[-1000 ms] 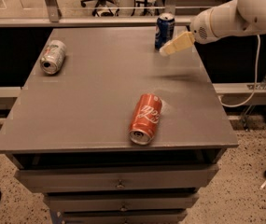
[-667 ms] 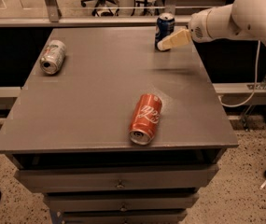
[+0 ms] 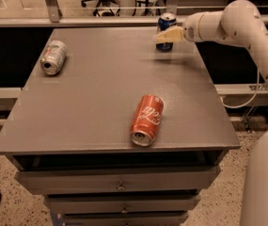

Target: Move pepsi can near 7up can

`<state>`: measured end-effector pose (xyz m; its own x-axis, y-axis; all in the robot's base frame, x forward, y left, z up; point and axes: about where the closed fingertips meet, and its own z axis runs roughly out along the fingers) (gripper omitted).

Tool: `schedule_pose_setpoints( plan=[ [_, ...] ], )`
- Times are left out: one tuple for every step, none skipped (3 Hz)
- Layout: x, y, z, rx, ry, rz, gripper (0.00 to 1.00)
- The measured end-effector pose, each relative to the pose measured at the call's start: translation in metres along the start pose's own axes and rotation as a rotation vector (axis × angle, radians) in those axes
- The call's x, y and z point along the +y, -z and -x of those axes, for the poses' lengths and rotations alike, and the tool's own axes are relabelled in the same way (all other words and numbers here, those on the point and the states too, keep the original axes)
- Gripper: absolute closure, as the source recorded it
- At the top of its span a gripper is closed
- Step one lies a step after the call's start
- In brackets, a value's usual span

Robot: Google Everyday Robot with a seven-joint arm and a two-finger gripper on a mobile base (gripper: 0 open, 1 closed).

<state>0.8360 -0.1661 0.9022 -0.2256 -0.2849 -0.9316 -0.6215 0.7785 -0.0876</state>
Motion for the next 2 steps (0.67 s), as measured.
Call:
schedule_pose_setpoints(
  plan=[
    [-0.0071, -0.0152, 0.0006, -0.032, -0.042, 0.005, 0.03],
    [-0.0076, -0.0206, 0.0009, -0.055, -0.068, 0.019, 0.16]
  ],
)
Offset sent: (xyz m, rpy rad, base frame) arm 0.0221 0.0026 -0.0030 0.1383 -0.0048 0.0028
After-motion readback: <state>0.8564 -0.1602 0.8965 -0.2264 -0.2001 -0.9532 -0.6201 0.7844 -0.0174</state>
